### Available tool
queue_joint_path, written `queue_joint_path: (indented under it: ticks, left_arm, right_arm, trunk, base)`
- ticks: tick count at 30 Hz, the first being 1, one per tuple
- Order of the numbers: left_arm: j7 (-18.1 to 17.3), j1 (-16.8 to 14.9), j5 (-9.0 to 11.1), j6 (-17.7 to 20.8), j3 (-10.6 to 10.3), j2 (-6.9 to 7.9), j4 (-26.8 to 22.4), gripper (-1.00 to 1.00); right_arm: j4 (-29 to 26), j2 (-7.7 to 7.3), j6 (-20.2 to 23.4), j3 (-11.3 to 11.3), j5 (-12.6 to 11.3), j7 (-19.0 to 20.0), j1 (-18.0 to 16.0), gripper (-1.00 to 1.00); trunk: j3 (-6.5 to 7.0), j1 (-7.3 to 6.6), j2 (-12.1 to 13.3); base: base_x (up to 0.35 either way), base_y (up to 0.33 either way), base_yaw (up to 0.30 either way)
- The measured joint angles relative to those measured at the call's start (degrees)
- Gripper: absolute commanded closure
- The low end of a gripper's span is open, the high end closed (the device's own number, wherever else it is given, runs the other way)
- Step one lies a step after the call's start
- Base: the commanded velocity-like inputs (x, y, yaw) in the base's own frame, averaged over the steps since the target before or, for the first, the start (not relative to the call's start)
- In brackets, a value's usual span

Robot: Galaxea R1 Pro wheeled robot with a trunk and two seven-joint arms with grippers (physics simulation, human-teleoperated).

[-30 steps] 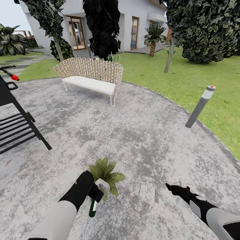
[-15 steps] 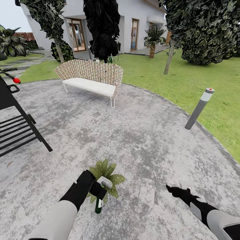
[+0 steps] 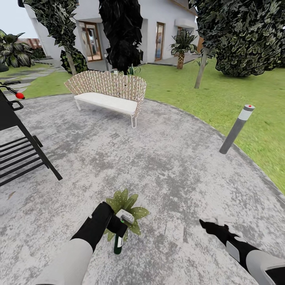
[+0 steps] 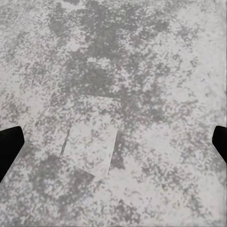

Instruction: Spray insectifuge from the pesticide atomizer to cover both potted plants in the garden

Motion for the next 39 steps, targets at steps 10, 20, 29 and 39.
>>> queue_joint_path:
  ticks: [10, 20, 29, 39]
  left_arm:
    - [0.0, 0.0, 0.3, 0.9, 0.1, 0.00, 0.0, 1.00]
    - [0.0, 0.0, 0.3, 1.0, 0.0, 0.00, -0.5, 1.00]
    - [0.0, 0.0, 0.2, 2.0, 0.0, 0.01, -6.2, 1.00]
    - [0.1, 0.0, -0.4, 2.4, -6.8, 1.59, -7.4, 1.00]
  right_arm:
    - [0.0, -0.21, -0.3, -0.1, 0.0, -1.2, 0.0, -1.00]
    - [0.0, -0.49, -0.3, -0.1, 0.0, -1.2, 0.0, -1.00]
    - [-3.8, -1.26, 12.7, -0.3, 0.1, -1.0, 0.0, -1.00]
    - [-31.3, -5.42, 20.2, 0.1, 0.9, -0.7, -0.1, -1.00]
  trunk:
    - [0.00, 0.00, 0.0]
    - [0.00, 0.00, 0.0]
    - [0.00, 0.00, 0.0]
    - [0.01, 0.00, 0.0]
  base:
    - [0.000, 0.000, 0.000]
    - [0.000, 0.000, 0.000]
    - [0.000, 0.000, 0.000]
    - [0.000, 0.000, 0.000]
